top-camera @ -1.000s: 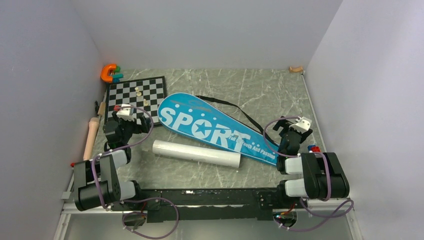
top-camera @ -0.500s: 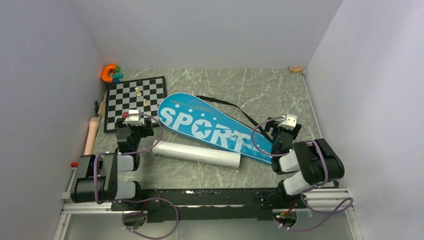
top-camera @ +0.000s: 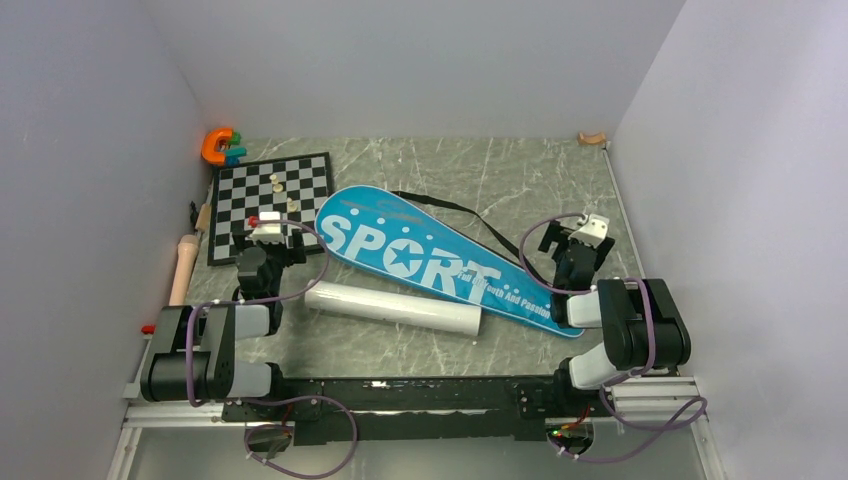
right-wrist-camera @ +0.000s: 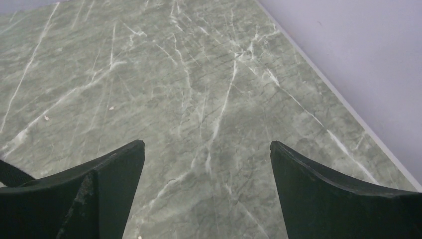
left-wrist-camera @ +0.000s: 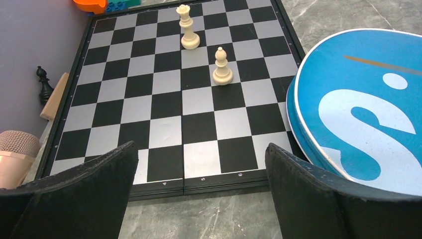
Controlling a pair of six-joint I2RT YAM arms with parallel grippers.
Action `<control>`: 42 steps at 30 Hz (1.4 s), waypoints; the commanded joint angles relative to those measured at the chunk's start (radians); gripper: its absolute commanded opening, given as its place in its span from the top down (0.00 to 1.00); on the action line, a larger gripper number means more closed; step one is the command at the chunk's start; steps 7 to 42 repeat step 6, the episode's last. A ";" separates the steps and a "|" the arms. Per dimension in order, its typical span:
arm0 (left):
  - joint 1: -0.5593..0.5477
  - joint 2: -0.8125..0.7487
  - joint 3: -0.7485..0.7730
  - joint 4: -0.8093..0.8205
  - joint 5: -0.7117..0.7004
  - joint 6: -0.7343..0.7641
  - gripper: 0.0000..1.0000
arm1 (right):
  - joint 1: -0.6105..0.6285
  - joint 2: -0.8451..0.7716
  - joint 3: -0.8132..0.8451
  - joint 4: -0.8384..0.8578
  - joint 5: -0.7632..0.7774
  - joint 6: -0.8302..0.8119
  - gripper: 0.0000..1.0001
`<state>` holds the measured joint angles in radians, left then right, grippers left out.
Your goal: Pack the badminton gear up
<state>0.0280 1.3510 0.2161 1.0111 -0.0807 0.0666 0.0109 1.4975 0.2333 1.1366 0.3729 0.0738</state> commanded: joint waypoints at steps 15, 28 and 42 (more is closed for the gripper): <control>-0.002 -0.004 0.010 0.048 -0.006 0.005 0.01 | 0.002 -0.022 -0.006 0.017 -0.024 0.019 0.00; -0.002 -0.004 0.010 0.048 -0.006 0.005 0.01 | 0.002 -0.022 -0.006 0.017 -0.024 0.019 0.00; -0.002 -0.004 0.010 0.048 -0.006 0.005 0.01 | 0.002 -0.022 -0.006 0.017 -0.024 0.019 0.00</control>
